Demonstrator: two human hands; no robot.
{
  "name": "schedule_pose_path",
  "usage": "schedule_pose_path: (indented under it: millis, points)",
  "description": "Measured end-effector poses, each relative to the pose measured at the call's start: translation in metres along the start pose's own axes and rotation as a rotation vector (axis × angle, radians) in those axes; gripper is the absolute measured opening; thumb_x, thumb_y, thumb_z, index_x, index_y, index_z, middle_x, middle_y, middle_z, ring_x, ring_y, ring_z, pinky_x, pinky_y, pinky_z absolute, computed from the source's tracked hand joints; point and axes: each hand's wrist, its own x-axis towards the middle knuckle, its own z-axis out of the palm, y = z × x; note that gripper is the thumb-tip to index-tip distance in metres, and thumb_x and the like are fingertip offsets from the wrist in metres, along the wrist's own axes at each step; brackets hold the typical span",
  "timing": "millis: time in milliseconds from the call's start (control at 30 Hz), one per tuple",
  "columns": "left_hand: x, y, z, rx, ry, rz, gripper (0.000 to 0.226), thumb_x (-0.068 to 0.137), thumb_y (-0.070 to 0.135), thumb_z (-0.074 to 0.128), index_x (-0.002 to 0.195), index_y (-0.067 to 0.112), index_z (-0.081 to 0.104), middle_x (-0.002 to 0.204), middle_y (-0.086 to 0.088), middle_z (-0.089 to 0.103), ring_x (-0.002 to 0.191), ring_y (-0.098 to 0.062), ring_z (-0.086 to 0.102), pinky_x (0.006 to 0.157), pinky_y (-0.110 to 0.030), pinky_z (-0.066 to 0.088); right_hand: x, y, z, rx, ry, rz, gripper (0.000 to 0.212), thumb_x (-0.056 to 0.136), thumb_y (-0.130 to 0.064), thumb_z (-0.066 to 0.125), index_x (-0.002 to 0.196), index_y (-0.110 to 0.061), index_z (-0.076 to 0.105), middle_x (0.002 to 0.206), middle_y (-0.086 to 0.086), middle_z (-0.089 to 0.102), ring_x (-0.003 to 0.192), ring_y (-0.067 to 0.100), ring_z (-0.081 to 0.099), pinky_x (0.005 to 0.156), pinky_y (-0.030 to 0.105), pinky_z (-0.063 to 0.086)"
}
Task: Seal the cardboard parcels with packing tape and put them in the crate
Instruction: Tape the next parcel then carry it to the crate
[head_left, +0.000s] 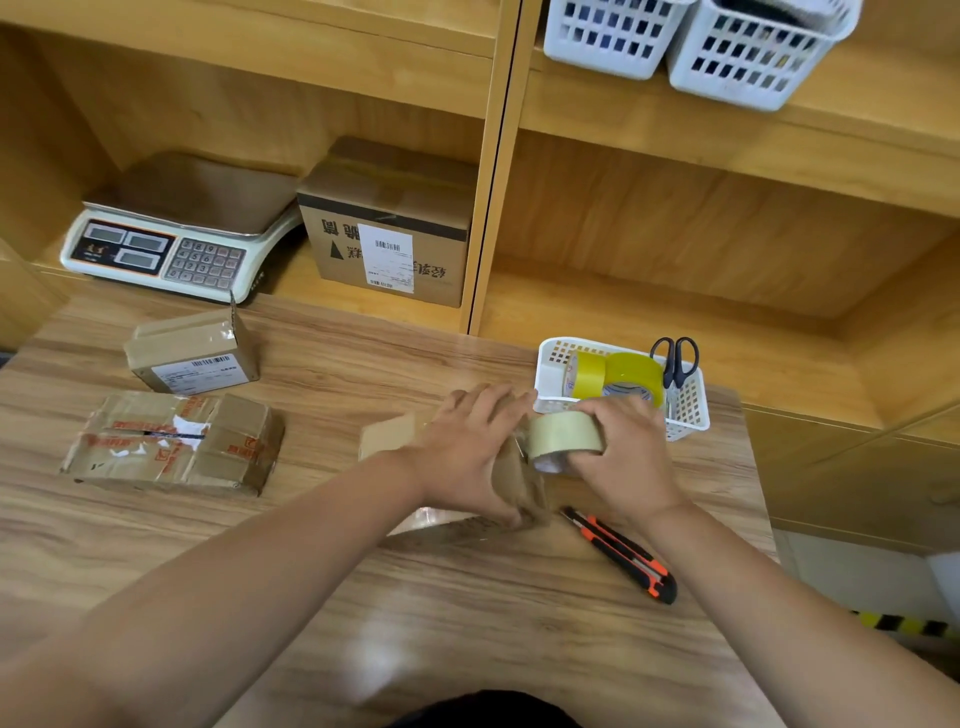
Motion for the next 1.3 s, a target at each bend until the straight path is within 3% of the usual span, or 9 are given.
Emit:
schedule_pose_path:
  millis: [133, 200, 333, 500, 733, 833, 967, 1133, 1300]
  points:
    - [-0.013, 0.002, -0.005, -0.194, 0.156, -0.082, 0.137, 0.054, 0.069, 0.075, 0.151, 0.025, -0.011, 0.153, 0.008, 0.001, 0.14, -0.018, 0.007, 0.119, -0.038, 0.01, 0.009, -0.03, -0.024, 0.353, 0.098, 0.098, 0.034, 0.063, -0.022, 0.071, 0.094, -0.03, 0.06, 0.095, -0.014, 0.056, 0.098, 0.011, 0.051, 0.086, 0.024, 0.039]
    - [-0.021, 0.001, -0.005, -0.285, 0.217, -0.115, 0.139, 0.053, 0.067, 0.078, 0.15, 0.026, -0.013, 0.153, 0.009, 0.001, 0.142, -0.021, 0.009, 0.118, -0.04, 0.016, 0.01, -0.044, -0.028, 0.561, 0.046, 0.153, 0.036, 0.068, -0.021, 0.077, 0.093, -0.034, 0.056, 0.097, -0.011, 0.059, 0.091, 0.0, 0.055, 0.079, 0.012, 0.043]
    - [-0.038, -0.004, 0.002, -0.354, 0.252, -0.13, 0.142, 0.054, 0.061, 0.081, 0.144, 0.027, -0.024, 0.155, 0.009, -0.011, 0.144, -0.016, 0.0, 0.117, -0.03, 0.01, 0.008, -0.067, -0.02, 0.698, -0.106, 0.199, 0.036, 0.077, -0.009, 0.075, 0.095, -0.033, 0.054, 0.091, -0.007, 0.06, 0.077, -0.005, 0.055, 0.066, 0.011, 0.045]
    - [-0.06, -0.016, 0.01, -0.323, 0.222, -0.123, 0.141, 0.057, 0.067, 0.075, 0.134, 0.026, -0.037, 0.149, 0.01, -0.034, 0.141, -0.006, -0.023, 0.117, -0.03, -0.004, 0.007, -0.09, -0.011, 0.619, -0.194, 0.112, 0.033, 0.083, -0.002, 0.065, 0.095, -0.029, 0.052, 0.087, -0.014, 0.057, 0.075, -0.01, 0.053, 0.066, 0.009, 0.041]
    - [-0.083, -0.023, 0.022, -0.854, 0.357, -0.363, 0.125, 0.058, 0.065, 0.062, 0.148, 0.03, -0.017, 0.16, 0.006, -0.001, 0.147, -0.018, 0.0, 0.119, -0.048, 0.012, 0.0, -0.123, 0.006, 0.511, -0.259, 0.023, 0.034, 0.08, -0.012, 0.07, 0.099, -0.031, 0.048, 0.091, -0.017, 0.057, 0.086, 0.001, 0.055, 0.071, 0.019, 0.044]
    - [-0.095, -0.03, 0.023, -0.85, 0.401, -0.314, 0.105, 0.06, 0.054, 0.056, 0.143, 0.042, -0.006, 0.158, 0.008, -0.004, 0.147, -0.01, -0.002, 0.12, -0.045, 0.008, -0.003, -0.135, 0.013, 0.45, -0.317, -0.023, 0.037, 0.077, -0.009, 0.068, 0.099, -0.032, 0.048, 0.088, -0.02, 0.055, 0.081, -0.003, 0.051, 0.068, 0.014, 0.04]
    - [-0.107, -0.042, 0.021, -0.777, 0.346, -0.356, 0.09, 0.052, 0.059, 0.048, 0.131, 0.054, 0.006, 0.158, -0.001, -0.005, 0.145, -0.017, -0.005, 0.113, -0.034, 0.006, 0.002, -0.142, 0.019, 0.345, -0.39, -0.095, 0.041, 0.076, -0.009, 0.066, 0.105, -0.034, 0.051, 0.099, -0.013, 0.059, 0.093, 0.008, 0.053, 0.078, 0.025, 0.044]
    - [-0.11, -0.049, 0.02, -0.773, 0.292, -0.372, 0.093, 0.048, 0.06, 0.053, 0.132, 0.052, 0.013, 0.158, 0.001, -0.004, 0.144, -0.021, -0.002, 0.116, -0.045, 0.011, 0.017, -0.135, 0.012, 0.179, -0.419, -0.178, 0.041, 0.076, -0.017, 0.069, 0.109, -0.037, 0.055, 0.101, -0.012, 0.063, 0.097, 0.017, 0.056, 0.079, 0.035, 0.046]
    - [-0.107, -0.051, 0.018, -0.759, 0.279, -0.372, 0.092, 0.049, 0.059, 0.054, 0.134, 0.051, 0.02, 0.157, -0.001, 0.005, 0.143, -0.02, 0.005, 0.112, -0.043, 0.014, 0.024, -0.125, -0.018, -0.031, -0.417, -0.281, 0.045, 0.072, -0.046, 0.076, 0.113, -0.037, 0.058, 0.109, -0.014, 0.06, 0.098, 0.02, 0.045, 0.077, 0.028, 0.03]
